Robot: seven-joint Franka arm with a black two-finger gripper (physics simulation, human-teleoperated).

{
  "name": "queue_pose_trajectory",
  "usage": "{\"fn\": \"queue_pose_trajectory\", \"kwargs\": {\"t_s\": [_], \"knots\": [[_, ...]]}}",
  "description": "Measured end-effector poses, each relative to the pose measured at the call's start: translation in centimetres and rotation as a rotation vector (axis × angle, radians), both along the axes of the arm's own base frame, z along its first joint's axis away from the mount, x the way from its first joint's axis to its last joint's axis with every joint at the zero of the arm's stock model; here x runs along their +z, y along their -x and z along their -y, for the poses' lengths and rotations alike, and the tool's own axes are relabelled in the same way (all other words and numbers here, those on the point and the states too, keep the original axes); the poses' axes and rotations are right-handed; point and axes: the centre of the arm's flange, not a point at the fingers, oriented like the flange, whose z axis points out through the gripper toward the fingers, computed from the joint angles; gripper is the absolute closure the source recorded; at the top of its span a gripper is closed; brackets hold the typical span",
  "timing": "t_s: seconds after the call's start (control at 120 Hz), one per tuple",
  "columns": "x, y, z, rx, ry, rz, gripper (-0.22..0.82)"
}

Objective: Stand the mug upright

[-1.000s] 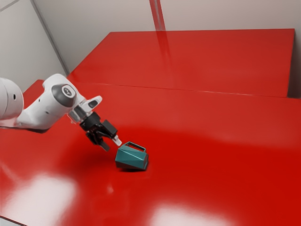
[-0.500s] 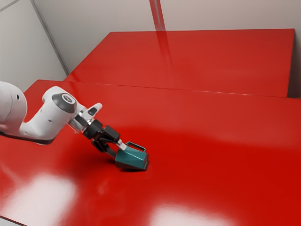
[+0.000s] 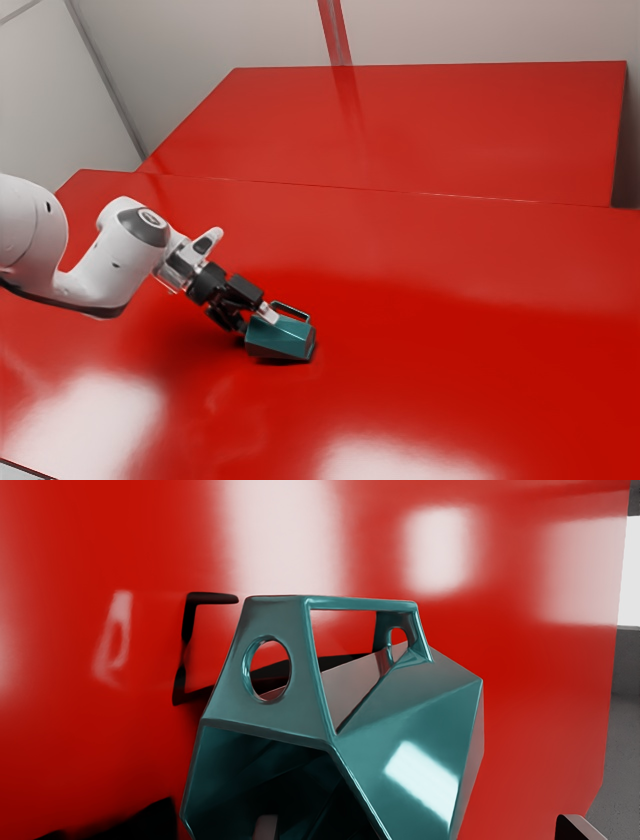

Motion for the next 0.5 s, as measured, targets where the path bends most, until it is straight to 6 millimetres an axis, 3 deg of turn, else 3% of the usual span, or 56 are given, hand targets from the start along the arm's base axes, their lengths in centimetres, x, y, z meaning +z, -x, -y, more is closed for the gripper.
{"fn": "queue_pose_trajectory", "kwargs": {"t_s": [0.342, 0.5], "knots": [[-1.1, 0.1, 0.9, 0.004, 0.023, -0.006, 0.01], [-1.2, 0.0, 1.0, 0.003, 0.028, -0.001, 0.12]]}}
